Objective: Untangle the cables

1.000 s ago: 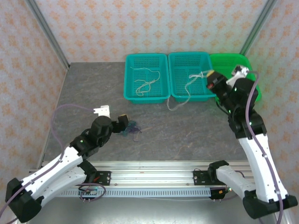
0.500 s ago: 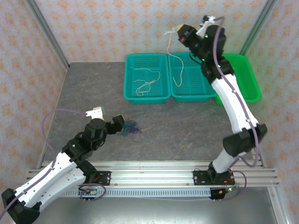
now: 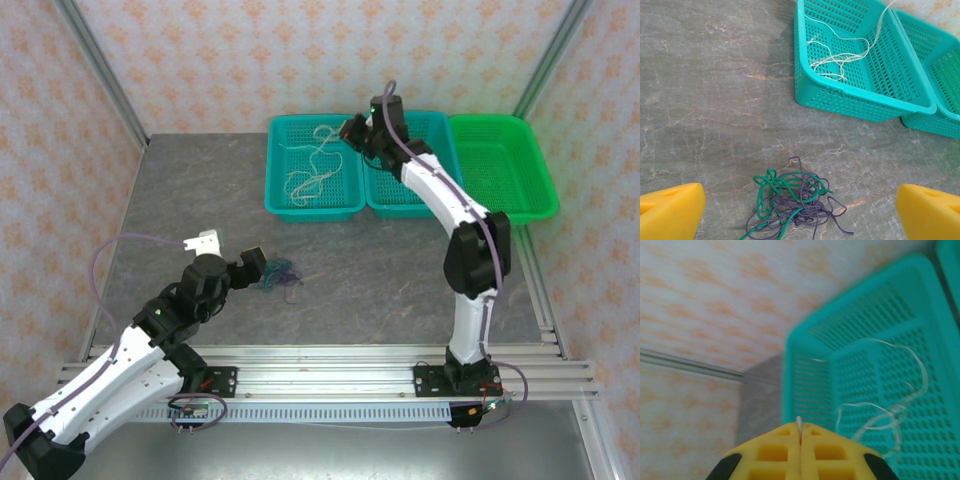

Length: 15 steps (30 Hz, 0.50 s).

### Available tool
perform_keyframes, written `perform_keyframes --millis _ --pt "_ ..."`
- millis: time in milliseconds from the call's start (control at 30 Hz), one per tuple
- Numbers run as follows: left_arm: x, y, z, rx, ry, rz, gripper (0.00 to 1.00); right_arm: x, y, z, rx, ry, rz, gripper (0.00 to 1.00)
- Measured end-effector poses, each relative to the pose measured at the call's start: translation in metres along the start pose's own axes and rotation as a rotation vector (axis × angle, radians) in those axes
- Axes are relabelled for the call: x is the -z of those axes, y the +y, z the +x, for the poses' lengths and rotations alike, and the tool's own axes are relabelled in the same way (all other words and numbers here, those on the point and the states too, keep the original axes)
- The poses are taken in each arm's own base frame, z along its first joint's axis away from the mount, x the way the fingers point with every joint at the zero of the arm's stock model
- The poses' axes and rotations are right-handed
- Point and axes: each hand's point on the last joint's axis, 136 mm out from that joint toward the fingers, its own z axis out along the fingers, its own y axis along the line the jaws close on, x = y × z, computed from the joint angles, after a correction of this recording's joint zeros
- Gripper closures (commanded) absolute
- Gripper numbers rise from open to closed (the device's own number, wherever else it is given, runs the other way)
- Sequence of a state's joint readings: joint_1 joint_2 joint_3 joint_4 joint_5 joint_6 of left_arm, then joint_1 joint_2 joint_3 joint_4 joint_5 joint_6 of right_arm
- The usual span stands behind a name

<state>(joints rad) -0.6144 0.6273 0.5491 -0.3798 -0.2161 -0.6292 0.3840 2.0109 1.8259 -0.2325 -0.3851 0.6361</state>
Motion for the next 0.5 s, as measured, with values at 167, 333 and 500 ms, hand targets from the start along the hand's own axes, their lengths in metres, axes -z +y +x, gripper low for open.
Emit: perform_keyframes --millis 167,333,500 --pt "0.0 0.001 0.001 0.0 0.005 -0.005 0.02 -0.054 -0.08 0.065 -0.007 0.182 0.187 0.57" --pt "-0.003 0.005 0.007 0.001 0.019 -0.017 0.03 -0.051 -0.066 0.09 0.088 0.228 0.194 0.47" --pt "-0.01 0.009 0.018 0.023 0.053 -0.048 0.04 -0.016 -0.022 0.07 0.142 0.176 0.129 0.46"
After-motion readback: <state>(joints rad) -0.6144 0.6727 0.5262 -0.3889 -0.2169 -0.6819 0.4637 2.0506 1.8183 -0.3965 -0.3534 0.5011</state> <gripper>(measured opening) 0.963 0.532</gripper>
